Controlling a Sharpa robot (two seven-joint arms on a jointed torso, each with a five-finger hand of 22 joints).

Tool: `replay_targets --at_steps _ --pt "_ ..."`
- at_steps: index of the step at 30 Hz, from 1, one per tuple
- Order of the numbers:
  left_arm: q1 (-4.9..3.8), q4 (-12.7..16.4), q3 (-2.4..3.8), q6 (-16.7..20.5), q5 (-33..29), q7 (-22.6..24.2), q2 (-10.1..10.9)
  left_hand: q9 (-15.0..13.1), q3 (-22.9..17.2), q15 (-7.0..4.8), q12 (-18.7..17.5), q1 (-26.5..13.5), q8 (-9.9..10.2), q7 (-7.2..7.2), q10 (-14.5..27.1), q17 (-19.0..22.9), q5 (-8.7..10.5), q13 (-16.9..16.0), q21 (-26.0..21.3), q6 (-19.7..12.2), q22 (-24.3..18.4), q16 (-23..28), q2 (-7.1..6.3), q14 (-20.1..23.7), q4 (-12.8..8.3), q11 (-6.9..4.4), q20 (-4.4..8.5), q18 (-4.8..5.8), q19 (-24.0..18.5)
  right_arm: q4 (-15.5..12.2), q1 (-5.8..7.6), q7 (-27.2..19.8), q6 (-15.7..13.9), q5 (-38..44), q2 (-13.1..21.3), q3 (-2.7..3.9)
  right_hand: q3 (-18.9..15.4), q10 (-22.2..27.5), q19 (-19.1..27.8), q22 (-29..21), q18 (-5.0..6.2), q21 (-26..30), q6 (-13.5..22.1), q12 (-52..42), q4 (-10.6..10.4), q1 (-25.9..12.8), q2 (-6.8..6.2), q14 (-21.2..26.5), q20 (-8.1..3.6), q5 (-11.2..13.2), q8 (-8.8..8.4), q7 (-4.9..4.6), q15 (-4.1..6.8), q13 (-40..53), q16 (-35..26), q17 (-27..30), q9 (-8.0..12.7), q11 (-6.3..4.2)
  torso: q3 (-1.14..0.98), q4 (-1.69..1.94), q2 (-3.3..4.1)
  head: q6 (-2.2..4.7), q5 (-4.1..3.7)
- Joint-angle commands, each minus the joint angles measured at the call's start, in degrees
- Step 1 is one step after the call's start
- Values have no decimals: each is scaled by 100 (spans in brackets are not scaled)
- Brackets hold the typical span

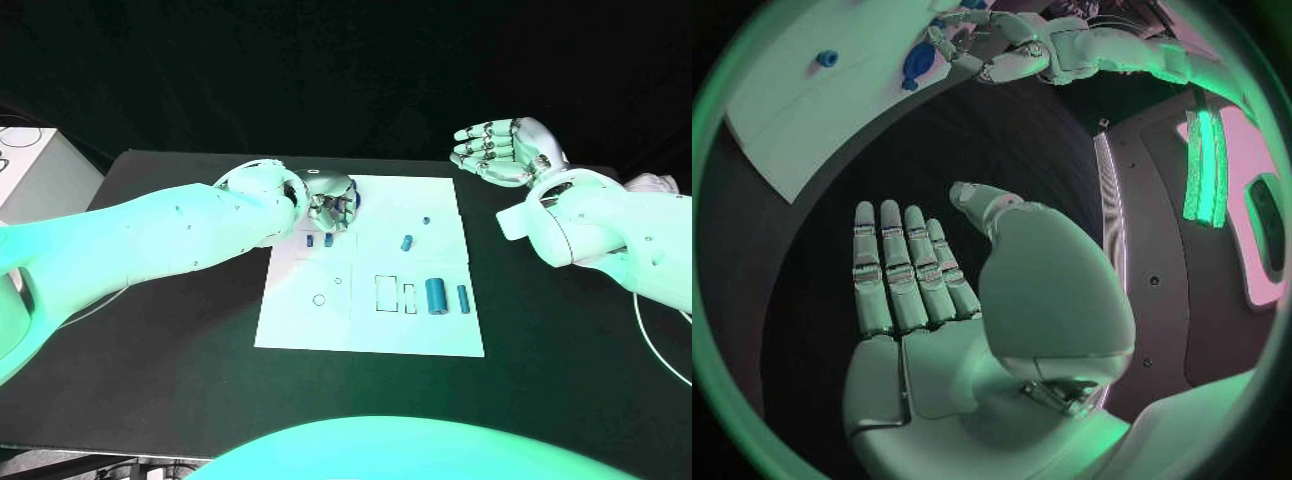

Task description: Assemble the parts on the task board

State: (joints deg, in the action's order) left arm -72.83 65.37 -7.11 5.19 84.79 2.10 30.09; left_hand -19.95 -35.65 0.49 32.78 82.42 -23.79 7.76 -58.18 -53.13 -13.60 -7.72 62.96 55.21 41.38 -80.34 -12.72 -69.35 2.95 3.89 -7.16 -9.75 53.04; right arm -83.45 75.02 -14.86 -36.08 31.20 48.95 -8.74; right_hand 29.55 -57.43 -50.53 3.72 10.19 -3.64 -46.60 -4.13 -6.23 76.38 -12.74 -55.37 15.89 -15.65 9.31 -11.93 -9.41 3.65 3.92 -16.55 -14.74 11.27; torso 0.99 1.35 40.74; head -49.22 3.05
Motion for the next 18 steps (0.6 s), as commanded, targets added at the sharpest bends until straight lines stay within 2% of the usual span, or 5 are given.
replay_targets --at_steps 1,5,8,14,18 --pt "16 38 -8 185 -59 148 34 -19 3 2 -51 5 42 2 -52 2 18 -9 26 43 10 -28 60 -45 -36 16 41 -86 -8 -2 -1 -29 89 13 -1 3 -2 -26 42 -7 35 5 7 32 33 -24 21 28 16 -20 -28 -279 -18 -2 -20 5 9 25 6 0 2 9 -2" --pt "17 145 13 370 -187 231 125 -20 -11 6 -116 -8 77 9 -68 6 15 1 44 44 22 -31 64 -57 -61 27 46 -84 -6 5 -1 -18 108 13 -4 3 -4 -31 46 -7 36 4 -1 32 37 -28 28 28 17 -21 -29 -280 -19 -2 -19 18 11 25 7 0 -3 23 3" --pt "17 249 82 438 -316 277 211 -21 -13 11 -151 -23 95 14 -81 -13 15 5 53 50 28 -38 61 -76 -71 33 46 -83 -6 9 -1 -13 116 14 -5 3 -4 -31 46 -7 36 4 -1 32 37 -28 28 28 17 -21 -29 -280 -19 -2 -19 18 11 25 8 7 -5 32 -2" --pt "13 476 211 288 -568 278 421 -22 -27 19 -219 -40 132 22 -103 -20 0 13 69 56 39 -47 63 -95 -95 43 46 -83 -5 14 -1 -11 119 14 1 3 -4 -31 46 -7 36 4 -1 32 37 -28 28 28 17 -21 -29 -280 -19 -2 -19 18 11 25 4 18 -20 33 -1" --pt "11 616 250 189 -652 263 575 -23 -27 25 -251 -58 148 27 -112 -6 -1 17 74 60 43 -45 58 -91 -100 50 45 -82 -7 12 -1 -8 120 14 10 3 -4 -31 46 -7 36 4 -1 32 37 -28 28 28 17 -21 -29 -280 -19 -2 -19 18 11 25 0 24 -20 40 1"
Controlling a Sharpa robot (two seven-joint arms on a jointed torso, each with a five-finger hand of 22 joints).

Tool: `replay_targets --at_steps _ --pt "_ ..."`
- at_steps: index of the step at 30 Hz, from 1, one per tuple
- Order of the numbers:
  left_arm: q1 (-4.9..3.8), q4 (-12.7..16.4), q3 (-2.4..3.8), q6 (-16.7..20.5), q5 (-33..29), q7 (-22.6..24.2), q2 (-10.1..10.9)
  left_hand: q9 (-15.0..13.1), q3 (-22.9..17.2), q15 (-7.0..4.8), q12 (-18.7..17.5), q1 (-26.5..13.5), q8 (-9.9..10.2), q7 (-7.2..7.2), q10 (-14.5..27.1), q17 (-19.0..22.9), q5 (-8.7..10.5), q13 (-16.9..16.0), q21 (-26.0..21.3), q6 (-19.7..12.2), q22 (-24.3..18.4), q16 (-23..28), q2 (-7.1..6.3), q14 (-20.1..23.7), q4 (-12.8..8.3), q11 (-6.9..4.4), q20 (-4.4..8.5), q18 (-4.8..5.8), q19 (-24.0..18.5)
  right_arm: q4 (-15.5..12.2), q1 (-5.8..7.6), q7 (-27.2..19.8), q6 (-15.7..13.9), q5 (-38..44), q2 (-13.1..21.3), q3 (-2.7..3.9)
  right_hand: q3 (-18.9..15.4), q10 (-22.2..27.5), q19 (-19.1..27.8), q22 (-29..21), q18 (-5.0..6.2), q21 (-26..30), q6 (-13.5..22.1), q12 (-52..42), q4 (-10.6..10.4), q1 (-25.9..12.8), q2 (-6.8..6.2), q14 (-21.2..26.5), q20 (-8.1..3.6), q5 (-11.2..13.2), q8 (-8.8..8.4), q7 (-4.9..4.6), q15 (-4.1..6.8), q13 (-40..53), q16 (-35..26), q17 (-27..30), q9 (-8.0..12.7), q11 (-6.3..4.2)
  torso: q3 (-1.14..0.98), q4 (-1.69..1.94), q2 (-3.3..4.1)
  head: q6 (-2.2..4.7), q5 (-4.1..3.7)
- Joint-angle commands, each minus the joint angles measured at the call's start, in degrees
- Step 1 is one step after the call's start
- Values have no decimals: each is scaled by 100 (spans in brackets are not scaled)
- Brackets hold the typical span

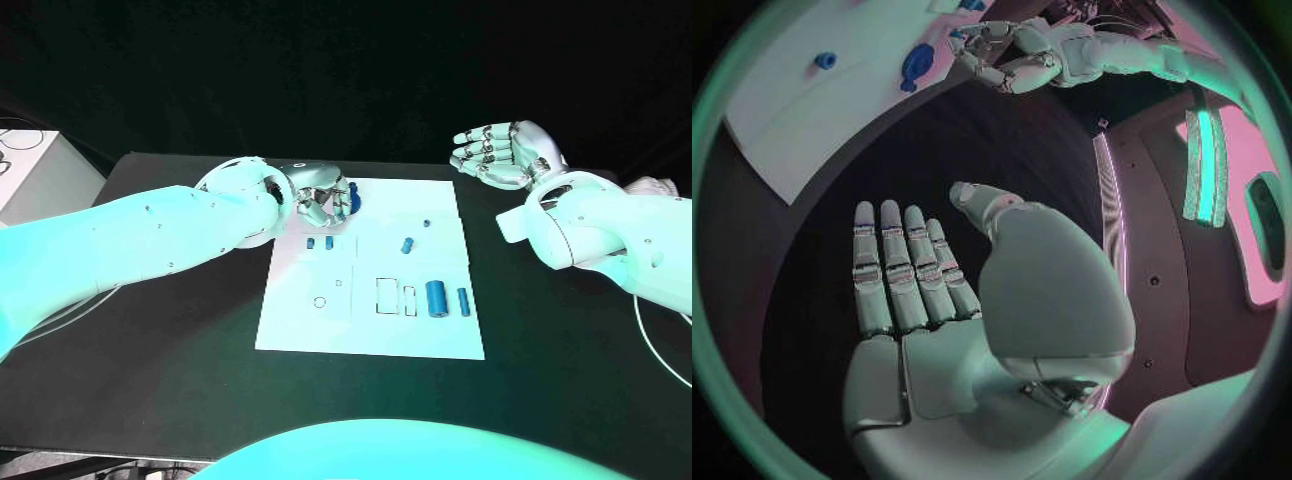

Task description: Assemble the parts on the task board

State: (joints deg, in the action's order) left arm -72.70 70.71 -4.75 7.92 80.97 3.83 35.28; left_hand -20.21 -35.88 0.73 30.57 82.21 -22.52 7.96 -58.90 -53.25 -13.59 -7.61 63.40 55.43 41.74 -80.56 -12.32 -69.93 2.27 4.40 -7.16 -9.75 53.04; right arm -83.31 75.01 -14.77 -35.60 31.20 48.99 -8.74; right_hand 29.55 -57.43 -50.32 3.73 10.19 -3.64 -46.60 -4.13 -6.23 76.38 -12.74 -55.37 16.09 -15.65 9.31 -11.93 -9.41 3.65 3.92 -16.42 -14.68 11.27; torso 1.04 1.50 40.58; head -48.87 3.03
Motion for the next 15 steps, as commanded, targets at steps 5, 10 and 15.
replay_targets --at_steps 5,10,15 --pt "-1 195 31 -152 -331 90 218 1 0 4 -47 -50 27 8 -53 17 0 7 32 47 9 -22 15 -29 -34 0 44 -82 -10 5 0 -13 79 14 13 3 -7 -33 29 -8 36 4 -5 34 41 -31 30 30 -3 -21 -31 -280 -19 -2 -20 15 7 26 12 -4 12 7 14" --pt "0 219 35 -246 -332 62 320 -2 -1 4 -58 -52 31 7 -66 11 0 6 34 57 10 -25 16 -35 -41 -1 43 -83 -11 6 0 -11 82 14 22 3 -7 -33 29 -8 36 4 -5 34 41 -31 30 30 -3 -21 -31 -280 -19 -2 -20 15 7 26 1 -2 13 3 24" --pt "2 159 33 -279 -196 30 350 -2 -1 4 -62 -53 32 7 -70 23 1 6 34 60 11 -22 15 -29 -43 -1 43 -83 -12 6 0 -8 86 14 22 3 -7 -33 29 -8 36 4 -5 34 41 -31 30 30 -3 -21 -31 -280 -19 -2 -20 15 7 26 3 -6 20 1 43"
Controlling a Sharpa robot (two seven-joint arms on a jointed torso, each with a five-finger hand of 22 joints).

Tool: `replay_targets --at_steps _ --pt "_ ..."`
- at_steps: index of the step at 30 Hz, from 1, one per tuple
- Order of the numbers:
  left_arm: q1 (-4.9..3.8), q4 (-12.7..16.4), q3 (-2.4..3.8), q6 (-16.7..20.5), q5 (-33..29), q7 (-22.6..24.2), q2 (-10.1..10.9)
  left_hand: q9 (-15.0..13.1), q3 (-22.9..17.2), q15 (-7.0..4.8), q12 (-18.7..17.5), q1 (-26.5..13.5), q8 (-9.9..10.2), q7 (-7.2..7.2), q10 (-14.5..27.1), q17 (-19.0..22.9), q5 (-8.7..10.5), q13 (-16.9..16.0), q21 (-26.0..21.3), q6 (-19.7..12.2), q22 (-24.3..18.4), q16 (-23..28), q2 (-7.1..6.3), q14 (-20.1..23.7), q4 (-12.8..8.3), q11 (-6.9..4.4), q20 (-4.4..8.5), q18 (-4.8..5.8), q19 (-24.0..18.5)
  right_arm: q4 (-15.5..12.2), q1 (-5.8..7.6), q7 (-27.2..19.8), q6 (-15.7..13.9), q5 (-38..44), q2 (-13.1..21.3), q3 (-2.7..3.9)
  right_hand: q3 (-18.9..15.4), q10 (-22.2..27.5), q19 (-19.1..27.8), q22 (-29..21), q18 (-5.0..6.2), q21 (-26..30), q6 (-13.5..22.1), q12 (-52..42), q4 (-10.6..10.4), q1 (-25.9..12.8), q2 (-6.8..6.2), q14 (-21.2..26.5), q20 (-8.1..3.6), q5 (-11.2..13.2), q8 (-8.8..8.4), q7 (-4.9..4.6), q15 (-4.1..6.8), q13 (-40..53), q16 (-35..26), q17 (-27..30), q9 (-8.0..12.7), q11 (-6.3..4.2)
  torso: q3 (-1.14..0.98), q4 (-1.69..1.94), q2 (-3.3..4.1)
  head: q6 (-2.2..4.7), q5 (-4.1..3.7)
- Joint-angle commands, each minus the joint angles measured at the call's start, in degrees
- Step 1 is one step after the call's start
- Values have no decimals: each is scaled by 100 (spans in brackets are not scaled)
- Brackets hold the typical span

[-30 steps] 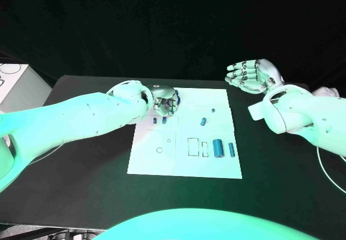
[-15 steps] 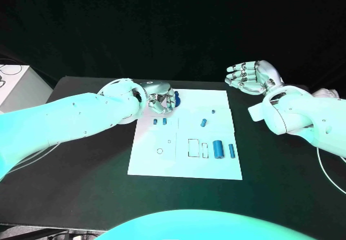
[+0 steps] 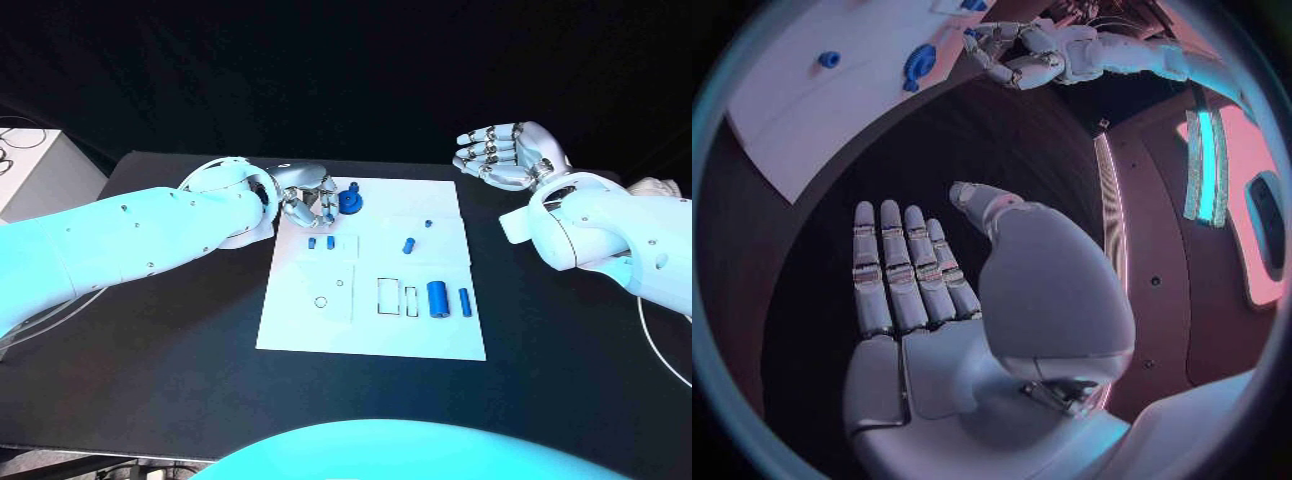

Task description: Assemble the parts on the task board

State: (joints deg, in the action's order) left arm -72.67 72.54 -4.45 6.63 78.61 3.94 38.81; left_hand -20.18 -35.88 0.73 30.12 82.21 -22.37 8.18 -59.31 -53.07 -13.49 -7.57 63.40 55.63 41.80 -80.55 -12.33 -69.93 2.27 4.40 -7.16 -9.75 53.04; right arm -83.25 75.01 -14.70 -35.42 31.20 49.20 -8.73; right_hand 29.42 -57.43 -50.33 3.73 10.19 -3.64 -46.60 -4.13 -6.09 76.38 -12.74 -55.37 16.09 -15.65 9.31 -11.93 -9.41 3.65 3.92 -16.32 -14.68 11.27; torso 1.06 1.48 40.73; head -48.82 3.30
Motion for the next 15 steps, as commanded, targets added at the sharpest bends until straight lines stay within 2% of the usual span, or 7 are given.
replay_targets --at_steps 1,9,15 --pt "-1 -38 3 -149 67 14 -4 -6 -1 4 -18 -53 18 -15 -29 5 -9 2 34 40 5 -23 16 -30 -43 -1 44 -83 -12 0 0 -15 69 14 0 2 7 -33 29 -9 35 4 -5 34 28 -31 30 30 -3 -21 -31 -280 -19 -2 -19 5 7 26 2 -7 6 -5 19" --pt "-1 -137 2 -163 178 -28 -8 -9 -3 3 -34 -51 24 -17 -47 13 -7 1 37 52 8 -22 17 -28 -57 -3 44 -84 -14 0 0 -11 71 15 1 2 7 -33 29 -9 35 4 -5 34 28 -31 30 30 -3 -21 -31 -280 -19 -2 -19 5 7 26 -7 -16 5 -11 35" --pt "0 -189 0 -205 199 -40 -44 -9 -3 3 -34 -51 24 -17 -47 13 -7 1 37 52 8 -22 17 -28 -57 -3 44 -84 -14 -3 0 -10 71 16 0 2 7 -33 29 -9 35 4 -5 34 28 -31 30 30 -3 -21 -31 -280 -19 -2 -19 5 7 26 -2 -13 10 -19 31"
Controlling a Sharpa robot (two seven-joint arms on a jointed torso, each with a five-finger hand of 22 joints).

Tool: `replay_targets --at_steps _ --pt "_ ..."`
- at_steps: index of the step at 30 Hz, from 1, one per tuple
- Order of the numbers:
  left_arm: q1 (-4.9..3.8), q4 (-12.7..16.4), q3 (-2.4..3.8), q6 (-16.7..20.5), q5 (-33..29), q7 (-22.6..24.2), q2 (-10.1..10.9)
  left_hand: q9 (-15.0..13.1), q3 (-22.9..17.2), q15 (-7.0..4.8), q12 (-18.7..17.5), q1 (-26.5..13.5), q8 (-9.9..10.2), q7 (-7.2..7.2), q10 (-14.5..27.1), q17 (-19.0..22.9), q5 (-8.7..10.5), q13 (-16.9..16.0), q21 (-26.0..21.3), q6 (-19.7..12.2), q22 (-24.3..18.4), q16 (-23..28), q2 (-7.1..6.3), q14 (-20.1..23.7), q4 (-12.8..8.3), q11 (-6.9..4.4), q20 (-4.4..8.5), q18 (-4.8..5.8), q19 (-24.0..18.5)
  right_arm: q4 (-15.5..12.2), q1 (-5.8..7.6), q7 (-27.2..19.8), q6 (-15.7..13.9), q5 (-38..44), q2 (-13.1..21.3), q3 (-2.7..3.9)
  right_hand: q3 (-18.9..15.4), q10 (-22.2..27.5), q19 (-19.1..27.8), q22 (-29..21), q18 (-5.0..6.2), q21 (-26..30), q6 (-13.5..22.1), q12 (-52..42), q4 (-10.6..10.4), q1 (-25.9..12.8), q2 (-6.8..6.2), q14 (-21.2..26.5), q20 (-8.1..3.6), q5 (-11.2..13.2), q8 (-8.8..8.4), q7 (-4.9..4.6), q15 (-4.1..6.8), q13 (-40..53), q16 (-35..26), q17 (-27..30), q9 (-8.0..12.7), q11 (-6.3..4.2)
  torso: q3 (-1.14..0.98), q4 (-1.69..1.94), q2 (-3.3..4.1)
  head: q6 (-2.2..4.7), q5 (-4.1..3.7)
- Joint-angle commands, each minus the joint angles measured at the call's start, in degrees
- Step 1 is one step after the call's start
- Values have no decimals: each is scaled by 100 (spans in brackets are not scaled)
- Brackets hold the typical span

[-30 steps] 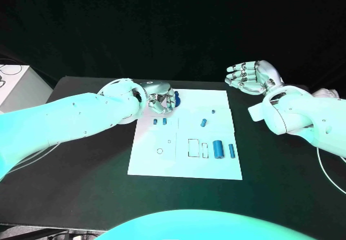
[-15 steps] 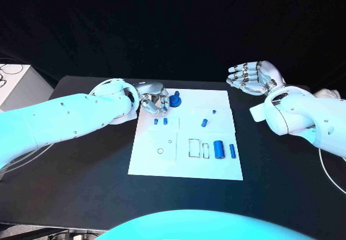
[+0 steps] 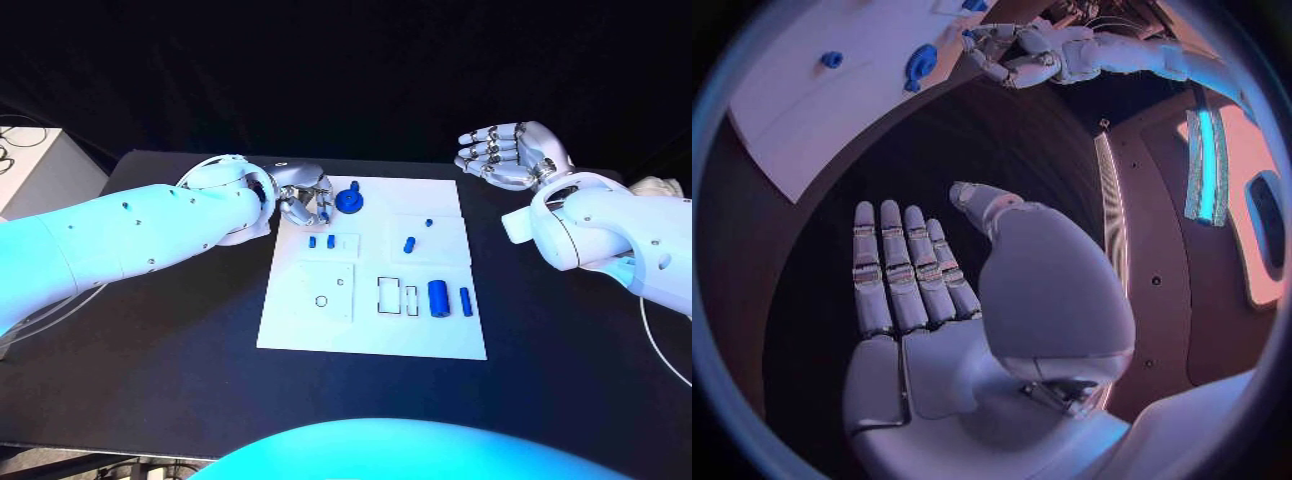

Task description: Assemble the parts on the task board

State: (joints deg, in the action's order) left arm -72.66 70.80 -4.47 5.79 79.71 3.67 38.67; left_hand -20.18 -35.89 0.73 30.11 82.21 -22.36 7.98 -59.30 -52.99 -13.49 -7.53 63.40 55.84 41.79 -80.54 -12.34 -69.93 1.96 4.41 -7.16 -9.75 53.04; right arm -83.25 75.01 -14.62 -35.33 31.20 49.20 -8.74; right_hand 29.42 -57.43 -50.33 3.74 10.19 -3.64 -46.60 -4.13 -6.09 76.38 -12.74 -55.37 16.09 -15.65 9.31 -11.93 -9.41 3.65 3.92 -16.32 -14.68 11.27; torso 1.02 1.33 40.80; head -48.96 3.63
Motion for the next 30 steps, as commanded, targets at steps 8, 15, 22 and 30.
replay_targets --at_steps 8,15,22,30 --pt "-1 -95 -26 -212 105 -41 -86 -11 -2 2 -43 -51 27 3 -59 2 -6 -3 39 41 10 -23 19 -30 -32 -4 45 -85 -15 -5 -1 -20 62 16 0 3 7 -33 29 -9 36 4 -5 34 28 -31 30 30 -3 -21 -31 -280 -20 -2 -19 6 7 26 -2 -4 3 -20 -2" --pt "1 -148 -41 -237 113 -44 -130 -13 -1 2 -51 -54 31 3 -68 16 -3 -5 40 47 11 -20 20 -24 -36 -5 45 -85 -16 -8 -1 -20 60 18 2 3 7 -33 29 -9 36 4 -5 34 28 -31 30 30 -3 -21 -31 -280 -20 -2 -19 6 7 26 4 8 -3 -28 -3" --pt "5 -184 -51 -294 116 -41 -184 -13 1 2 -55 -56 33 3 -72 21 -1 -5 40 49 11 -19 19 -22 -39 -5 46 -85 -17 -5 -1 -21 60 21 0 3 7 -33 29 -9 36 4 -5 34 28 -31 30 30 -3 -21 -31 -280 -20 -2 -19 6 7 26 1 -3 -6 -38 12" --pt "10 -204 -63 -347 118 -36 -210 -14 3 2 -60 -59 36 3 -75 15 1 -6 41 51 12 -21 16 -25 -41 -5 45 -84 -18 -5 -1 -20 62 22 1 3 7 -33 29 -9 36 4 -5 34 28 -31 30 30 -3 -21 -31 -280 -20 -2 -19 6 7 26 1 5 -2 -35 -4"
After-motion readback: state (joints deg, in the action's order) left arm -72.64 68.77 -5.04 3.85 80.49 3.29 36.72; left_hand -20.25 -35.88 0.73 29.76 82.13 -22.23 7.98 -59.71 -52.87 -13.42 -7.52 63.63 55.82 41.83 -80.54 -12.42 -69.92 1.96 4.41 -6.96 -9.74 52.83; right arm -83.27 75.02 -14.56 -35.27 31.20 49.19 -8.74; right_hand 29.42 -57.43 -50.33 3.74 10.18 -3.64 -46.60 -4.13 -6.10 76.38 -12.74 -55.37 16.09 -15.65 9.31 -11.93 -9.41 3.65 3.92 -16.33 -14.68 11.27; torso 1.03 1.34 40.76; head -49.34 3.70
